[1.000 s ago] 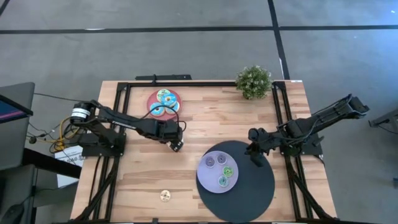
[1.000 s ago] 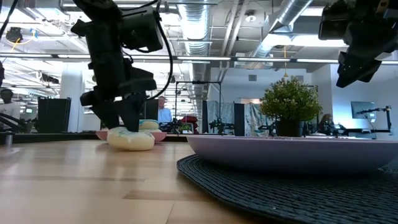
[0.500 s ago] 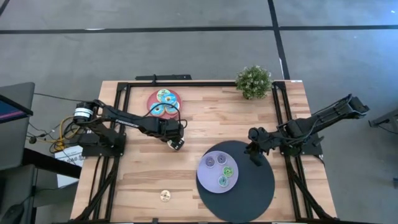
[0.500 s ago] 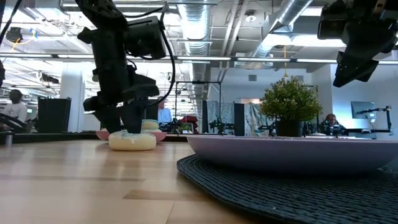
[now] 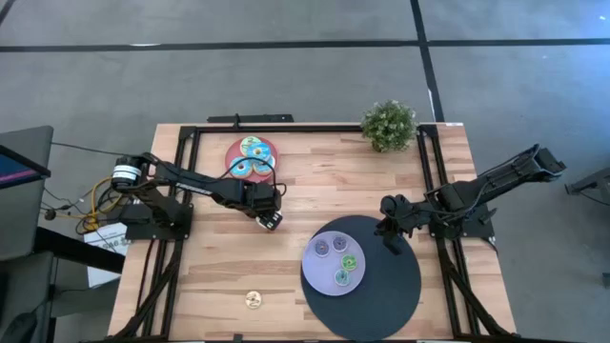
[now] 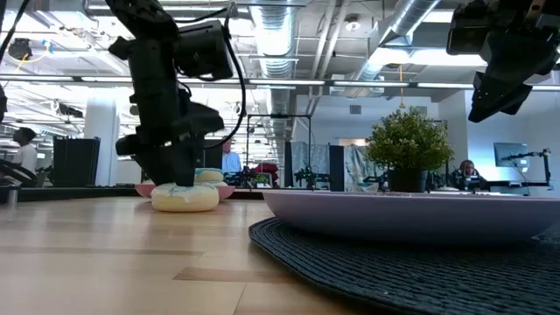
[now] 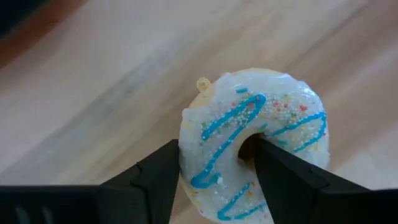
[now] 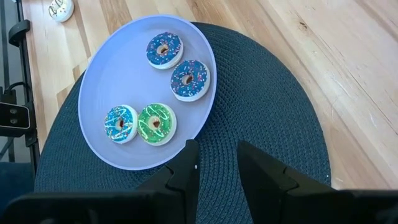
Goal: Pick & Place donuts
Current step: Put the large white donut on the pink plate
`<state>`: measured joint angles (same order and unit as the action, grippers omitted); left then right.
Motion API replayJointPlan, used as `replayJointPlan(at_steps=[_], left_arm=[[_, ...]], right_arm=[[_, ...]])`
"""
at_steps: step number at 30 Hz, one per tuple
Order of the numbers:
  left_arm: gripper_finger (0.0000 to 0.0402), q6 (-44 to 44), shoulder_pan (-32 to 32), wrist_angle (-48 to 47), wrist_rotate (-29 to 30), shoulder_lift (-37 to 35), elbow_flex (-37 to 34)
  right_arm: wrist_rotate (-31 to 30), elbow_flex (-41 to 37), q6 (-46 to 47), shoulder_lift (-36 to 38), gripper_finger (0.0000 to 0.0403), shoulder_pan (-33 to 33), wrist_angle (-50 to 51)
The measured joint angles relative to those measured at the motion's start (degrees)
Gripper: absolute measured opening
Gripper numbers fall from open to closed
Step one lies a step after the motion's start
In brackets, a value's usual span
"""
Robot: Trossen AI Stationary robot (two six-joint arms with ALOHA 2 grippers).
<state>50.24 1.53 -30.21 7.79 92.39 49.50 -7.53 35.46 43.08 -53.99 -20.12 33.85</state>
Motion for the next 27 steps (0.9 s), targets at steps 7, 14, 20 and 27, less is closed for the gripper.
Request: replayJointPlan(at_steps=[7,14,20,27], left_arm=[[0.0174,-1.31,2.09,-4.71,-1.36,-8.52,2.22],[0.0167,-0.31,5.48,-6.86,-1.09,-15.61,2.56],[0.0167,-1.37,5.16,-6.53,-1.94,-12.63,2.54],[0.0182,-2.65,4.86,-5.46,-6.17,-5.93,2.54]], right_arm=[[0.00,0.00,-0.04,0.01,0.0098,0.00,0.00],[-0.81,0.00,-0.01,0.01,0.0098,0.00,-0.04],[-3.11,0.00,0.00,-0.01,0.0098,0.00,-0.49],[-3.15,0.00,-0.01,-0.01,0.0098,0.00,-0.55]])
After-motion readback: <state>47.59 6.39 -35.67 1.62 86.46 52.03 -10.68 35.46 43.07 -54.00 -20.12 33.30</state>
